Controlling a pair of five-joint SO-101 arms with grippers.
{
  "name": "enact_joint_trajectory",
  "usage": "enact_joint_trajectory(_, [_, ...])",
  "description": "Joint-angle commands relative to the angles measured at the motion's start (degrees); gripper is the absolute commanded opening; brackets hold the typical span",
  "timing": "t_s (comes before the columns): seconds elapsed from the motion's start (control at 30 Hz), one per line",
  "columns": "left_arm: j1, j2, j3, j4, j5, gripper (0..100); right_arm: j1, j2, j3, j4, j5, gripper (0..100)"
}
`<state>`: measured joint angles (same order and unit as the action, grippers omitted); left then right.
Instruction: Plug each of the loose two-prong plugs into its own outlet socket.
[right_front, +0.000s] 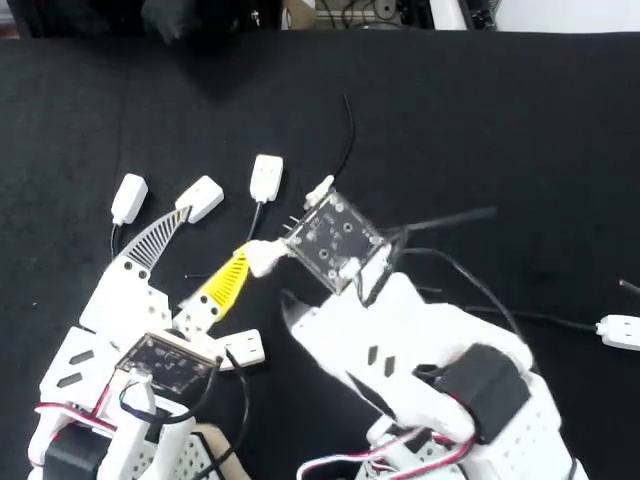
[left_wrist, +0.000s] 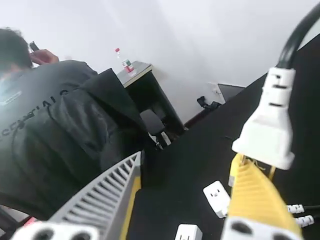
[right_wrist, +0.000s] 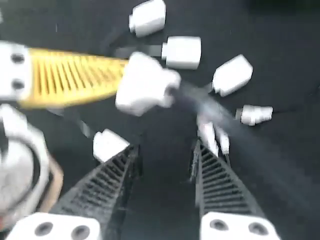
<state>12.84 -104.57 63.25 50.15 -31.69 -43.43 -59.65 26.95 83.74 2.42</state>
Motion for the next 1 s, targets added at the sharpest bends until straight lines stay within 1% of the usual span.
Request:
enact_joint_trajectory(0.0, [-0.84, -0.35, -2.95, -1.76, -2.73, 28, 0.79, -0.40, 1.10, -9.14, -4.31, 16.5])
enact_joint_trajectory(0.1, [-0.84, -0.35, -2.59, -1.93, -5.19, 28, 0.44, -0.57, -0.31, -13.63, -7.03, 16.2])
enact_joint_trajectory(0.2, [-0.84, -0.35, -2.95, -1.93, -7.30, 25, 0.35, -0.13, -2.68, -13.98, -9.85, 16.2])
enact_joint_trajectory(0.3, [-0.84, -0.35, -3.47, -1.93, -7.91, 24, 0.35, 0.66, -2.68, -12.66, -12.92, 16.2])
enact_joint_trajectory(0.53, [-0.84, -0.35, -4.09, -1.85, -7.91, 24, 0.26, 2.07, -2.77, -11.87, -13.19, 16.2])
enact_joint_trajectory(0.7, [-0.84, -0.35, -4.09, -1.93, -8.00, 24, -3.34, 2.24, -4.26, -11.52, -13.19, 16.2])
enact_joint_trajectory(0.8, [-0.40, -0.35, -4.09, -1.76, -10.11, 24, -6.33, 2.24, -4.09, -11.43, -13.19, 16.2])
enact_joint_trajectory(0.97, [-0.75, -0.35, -4.00, -1.58, -10.64, 24, -7.38, 2.24, -4.00, -9.49, -13.27, 16.2])
